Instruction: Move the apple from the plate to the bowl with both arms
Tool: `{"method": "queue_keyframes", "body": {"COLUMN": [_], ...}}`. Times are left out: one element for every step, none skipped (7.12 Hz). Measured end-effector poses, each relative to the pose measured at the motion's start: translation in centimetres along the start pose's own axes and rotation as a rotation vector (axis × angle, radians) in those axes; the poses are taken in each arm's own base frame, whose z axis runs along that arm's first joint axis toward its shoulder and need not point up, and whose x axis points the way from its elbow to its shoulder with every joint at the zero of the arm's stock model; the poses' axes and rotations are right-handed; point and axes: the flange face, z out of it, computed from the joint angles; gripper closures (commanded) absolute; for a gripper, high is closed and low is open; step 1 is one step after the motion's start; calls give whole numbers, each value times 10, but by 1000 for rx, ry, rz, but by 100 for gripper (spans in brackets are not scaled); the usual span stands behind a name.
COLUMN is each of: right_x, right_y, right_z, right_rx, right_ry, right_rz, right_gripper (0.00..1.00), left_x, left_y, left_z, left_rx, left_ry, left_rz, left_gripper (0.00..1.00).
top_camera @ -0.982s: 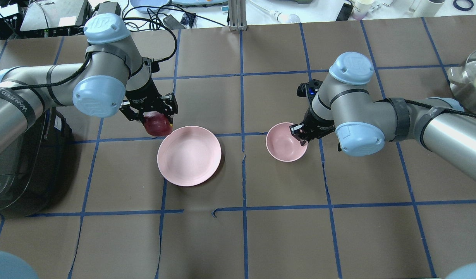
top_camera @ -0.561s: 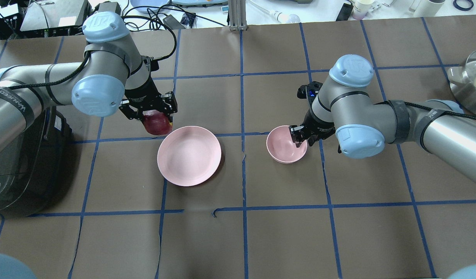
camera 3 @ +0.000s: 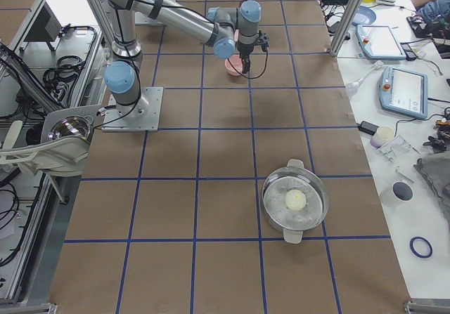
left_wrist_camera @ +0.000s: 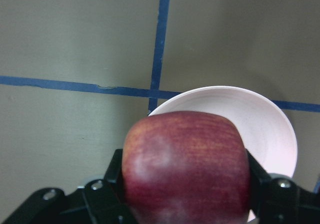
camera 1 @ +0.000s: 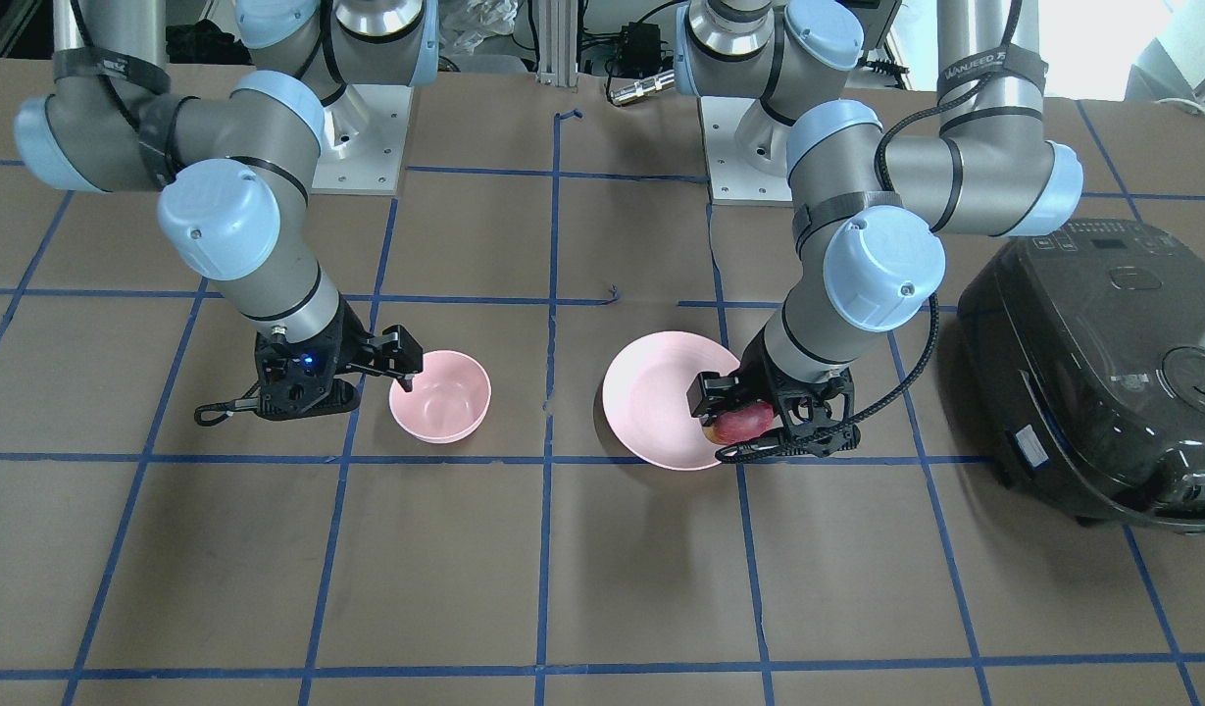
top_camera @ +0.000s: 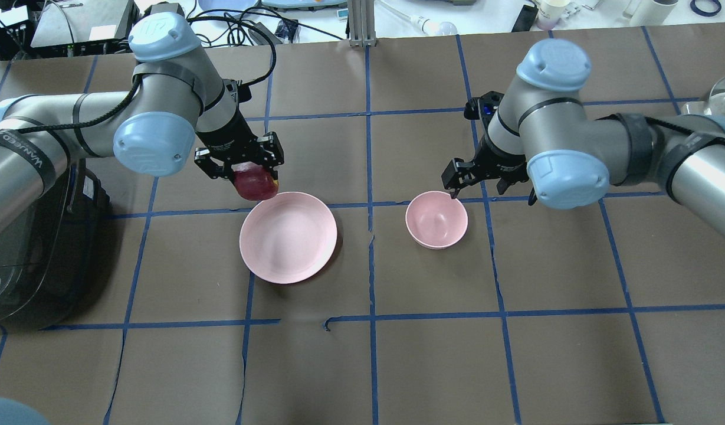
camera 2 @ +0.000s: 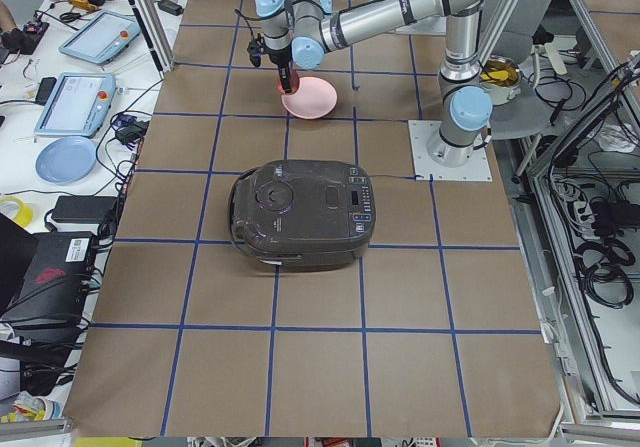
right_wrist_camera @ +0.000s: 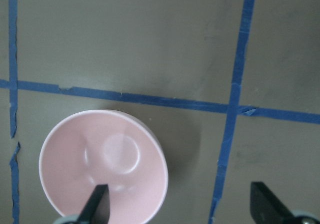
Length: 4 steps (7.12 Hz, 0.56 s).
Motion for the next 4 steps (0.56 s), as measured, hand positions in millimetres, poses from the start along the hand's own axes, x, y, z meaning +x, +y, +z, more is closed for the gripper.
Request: {"method": "queue_keyframes", "body": {"right_x": [6,11,14,18], "right_y": [-6,-8,-6,-2], "right_z": [-32,-61,-81,-96], "right_rx": [-37,-59,-56,-42], "right_ry": [31,49,60,65], "right_rz": [11,21,28,37], "right_gripper": [0,0,0,0], "left_x": [24,56,89,122], "left_y": [1,6,13,23], "left_z": [-4,-9,-12,-8], "left_rx": [14,28,46,59], "left_ry": [40,99,175,223], "left_rz": [-29,-67,-108,-129], "left_gripper": [100,100,100,100]}}
